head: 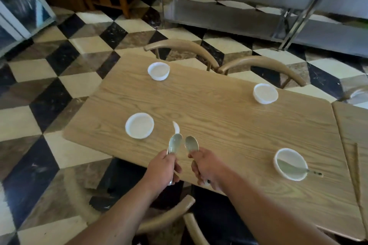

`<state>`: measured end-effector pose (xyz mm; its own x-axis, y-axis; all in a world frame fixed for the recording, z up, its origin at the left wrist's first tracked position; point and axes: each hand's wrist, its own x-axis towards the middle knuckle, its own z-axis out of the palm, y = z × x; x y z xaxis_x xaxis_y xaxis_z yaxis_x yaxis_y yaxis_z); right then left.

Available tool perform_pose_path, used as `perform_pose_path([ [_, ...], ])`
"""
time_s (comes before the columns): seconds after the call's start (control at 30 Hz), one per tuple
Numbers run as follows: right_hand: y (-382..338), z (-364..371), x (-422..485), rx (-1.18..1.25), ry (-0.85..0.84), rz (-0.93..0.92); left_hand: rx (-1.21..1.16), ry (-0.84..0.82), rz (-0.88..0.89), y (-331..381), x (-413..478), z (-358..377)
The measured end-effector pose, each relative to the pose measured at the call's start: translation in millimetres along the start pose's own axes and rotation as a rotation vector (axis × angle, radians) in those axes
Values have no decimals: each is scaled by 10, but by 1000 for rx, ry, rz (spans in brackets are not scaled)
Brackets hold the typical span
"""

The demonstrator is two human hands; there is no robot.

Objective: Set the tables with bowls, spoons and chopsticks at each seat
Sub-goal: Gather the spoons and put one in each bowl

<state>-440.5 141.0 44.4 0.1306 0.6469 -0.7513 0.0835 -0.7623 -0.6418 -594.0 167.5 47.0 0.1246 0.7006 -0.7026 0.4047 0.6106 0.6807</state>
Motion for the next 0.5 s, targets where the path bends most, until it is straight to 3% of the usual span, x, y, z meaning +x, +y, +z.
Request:
perform_pose_path([
  [0.23, -766, 1382, 30, 170, -74, 50, 7, 52, 33, -35, 224, -1330],
  [0.4, -890, 1605, 336, -33, -8, 51, -46, 47, -10, -42, 364, -1671],
  [0.5, -905, 1556, 635, 10, 58, 128, -54, 54, -31, -78, 394, -1810],
])
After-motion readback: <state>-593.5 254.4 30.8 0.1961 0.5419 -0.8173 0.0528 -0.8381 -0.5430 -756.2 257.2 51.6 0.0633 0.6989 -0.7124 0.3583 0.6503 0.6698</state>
